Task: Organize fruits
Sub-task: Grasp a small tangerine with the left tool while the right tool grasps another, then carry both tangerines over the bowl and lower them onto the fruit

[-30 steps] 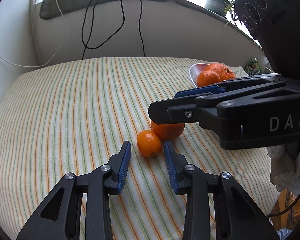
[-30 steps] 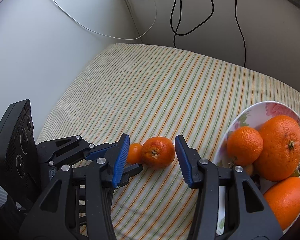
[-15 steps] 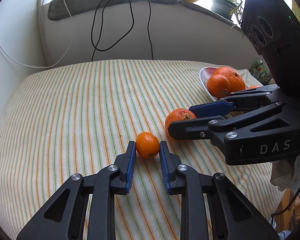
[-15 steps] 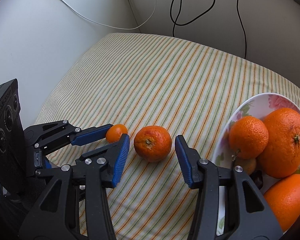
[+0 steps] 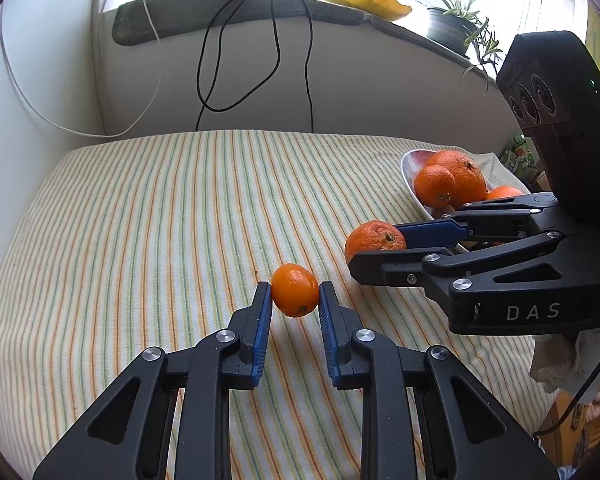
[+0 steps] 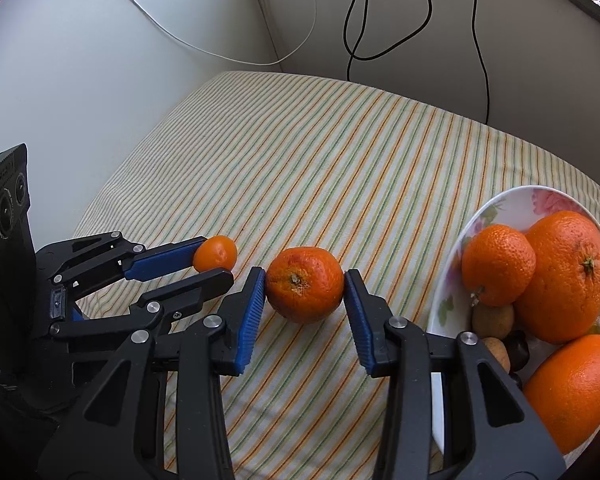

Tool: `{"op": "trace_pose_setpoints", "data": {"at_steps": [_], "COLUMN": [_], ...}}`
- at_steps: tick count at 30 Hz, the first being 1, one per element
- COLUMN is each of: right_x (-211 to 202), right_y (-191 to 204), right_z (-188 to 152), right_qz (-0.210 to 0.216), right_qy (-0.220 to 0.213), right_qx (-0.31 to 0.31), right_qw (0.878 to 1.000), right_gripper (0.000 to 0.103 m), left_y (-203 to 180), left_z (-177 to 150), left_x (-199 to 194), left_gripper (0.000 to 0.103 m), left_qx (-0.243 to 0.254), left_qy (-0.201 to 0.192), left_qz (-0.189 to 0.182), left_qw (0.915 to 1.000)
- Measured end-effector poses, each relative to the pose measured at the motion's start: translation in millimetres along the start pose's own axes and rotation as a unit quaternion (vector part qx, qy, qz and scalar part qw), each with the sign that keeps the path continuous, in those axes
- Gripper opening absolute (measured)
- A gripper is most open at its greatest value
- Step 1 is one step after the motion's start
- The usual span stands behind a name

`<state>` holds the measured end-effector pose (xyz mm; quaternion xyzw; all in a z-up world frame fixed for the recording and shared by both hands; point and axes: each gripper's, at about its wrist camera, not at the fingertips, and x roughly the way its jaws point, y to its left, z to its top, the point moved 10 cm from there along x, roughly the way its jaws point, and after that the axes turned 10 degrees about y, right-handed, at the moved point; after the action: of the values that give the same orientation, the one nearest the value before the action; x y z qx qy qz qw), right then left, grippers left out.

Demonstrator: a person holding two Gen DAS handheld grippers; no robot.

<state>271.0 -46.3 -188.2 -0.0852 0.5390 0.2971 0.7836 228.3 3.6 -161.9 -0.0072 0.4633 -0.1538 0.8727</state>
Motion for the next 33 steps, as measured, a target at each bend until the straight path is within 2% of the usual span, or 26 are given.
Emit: {"op": "trace_pose_setpoints", "data": {"at_steps": [12, 19, 33], "right_x": [-66.4, -101.4, -151.9], "right_y": [-3.1, -18.7, -83.3], "right_z": [-15.7, -26.5, -50.9], "right_qz": [0.008, -0.006, -0.034], "right_qy": [-0.065, -0.096, -0.133], "right_qx": [0.009, 0.016, 0.064], "right_qw": [0.998, 0.995, 0.988], "right_gripper": [0.042, 0.042, 0.042], "left_y": [-28.9, -54.1, -93.4], "left_z": [15.9, 22.5, 37.3], "left_x": [-37.0, -49.4, -37.7], "left_gripper": [0.022, 0.022, 0.022], "left_qx": [0.013, 0.027, 0.046], "left_qy": [-0.040, -0.057, -0.059], "left_qz": [-0.008, -0.018, -0.043], "left_qw": [0.9991, 0.9978, 0.9963]}}
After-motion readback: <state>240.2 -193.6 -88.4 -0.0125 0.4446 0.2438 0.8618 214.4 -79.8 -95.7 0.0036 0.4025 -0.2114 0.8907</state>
